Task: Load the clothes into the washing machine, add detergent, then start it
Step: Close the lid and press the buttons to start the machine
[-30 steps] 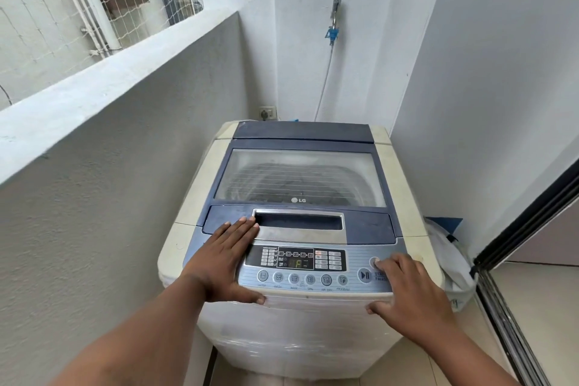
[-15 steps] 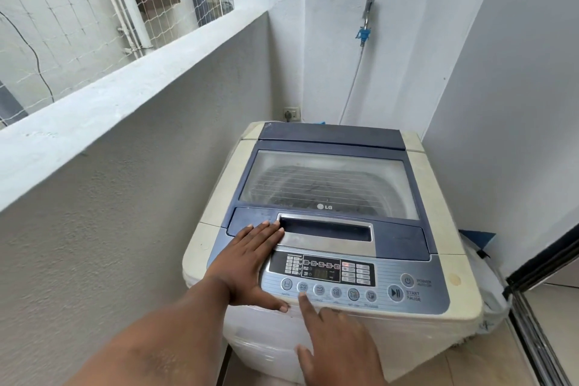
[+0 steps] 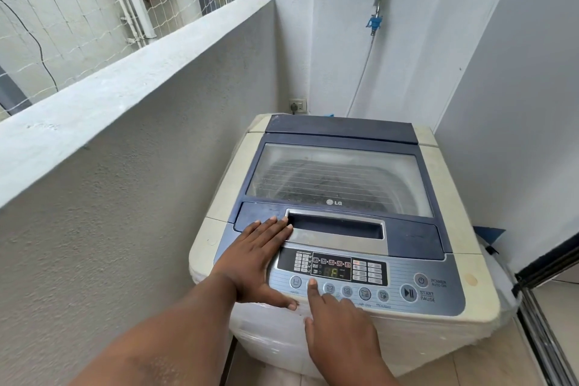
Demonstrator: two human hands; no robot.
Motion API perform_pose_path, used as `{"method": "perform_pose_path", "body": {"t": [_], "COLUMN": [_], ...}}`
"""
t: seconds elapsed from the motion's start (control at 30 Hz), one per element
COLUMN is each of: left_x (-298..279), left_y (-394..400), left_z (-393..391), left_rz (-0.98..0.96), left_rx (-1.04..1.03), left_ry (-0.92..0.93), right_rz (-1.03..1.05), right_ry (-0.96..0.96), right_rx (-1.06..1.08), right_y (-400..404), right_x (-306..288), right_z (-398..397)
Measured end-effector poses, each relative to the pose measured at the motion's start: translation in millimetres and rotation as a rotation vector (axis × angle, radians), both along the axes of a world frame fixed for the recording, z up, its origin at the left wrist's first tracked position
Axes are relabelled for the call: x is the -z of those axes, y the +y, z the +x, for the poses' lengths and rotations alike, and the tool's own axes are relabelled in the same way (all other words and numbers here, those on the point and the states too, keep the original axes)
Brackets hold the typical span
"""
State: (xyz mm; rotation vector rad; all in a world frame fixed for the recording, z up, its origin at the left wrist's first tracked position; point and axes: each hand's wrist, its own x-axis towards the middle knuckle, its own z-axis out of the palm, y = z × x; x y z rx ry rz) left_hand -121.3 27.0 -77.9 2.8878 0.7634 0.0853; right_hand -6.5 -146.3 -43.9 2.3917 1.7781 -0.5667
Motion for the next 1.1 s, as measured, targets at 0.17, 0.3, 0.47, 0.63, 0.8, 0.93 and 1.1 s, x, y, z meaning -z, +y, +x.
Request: {"method": "perform_pose_path", "body": {"t": [0.17,0.3,0.47,0.63,0.8,0.93,1.1], "left_x": [0.1,1.7,2.9,2.0,2.0,0.6,0.0], "left_y": [-0.1,0.5,-0.6,0.2,-0.1,-0.1,-0.4], "left_z": [0.1,0.3,-0.1,0.5,0.0,0.1,1.1], "left_rz": [0.008,0.007,0.000,0.008,0.012,0.022,0.014], "left_rx": [0.005,0.008,0.004,0.005,0.003,0.011,0.006], "left_ry": [-0.016,-0.024,-0.026,-0.012,-0.011,-0.007,-0.003], "right_rz": [-0.030,-0.031,-0.049,-0.004,-0.028,-0.106,-0.036], "right_ry": [-0.031,-0.008,-0.005,0.012,0.138,0.244,0.275], "right_rx": [-0.024,0.023,0.047,0.033,0.025,0.016,0.018], "right_y": [5.8,14.7,25.6,18.7,-3.6,-25.7,-44.2], "right_x": [-0.1,-9.3,-24.0,-13.2,-5.1,4.2,24.8], "right_z": [5.0,11.5,12.4,14.1,21.1,13.6,18.4]}}
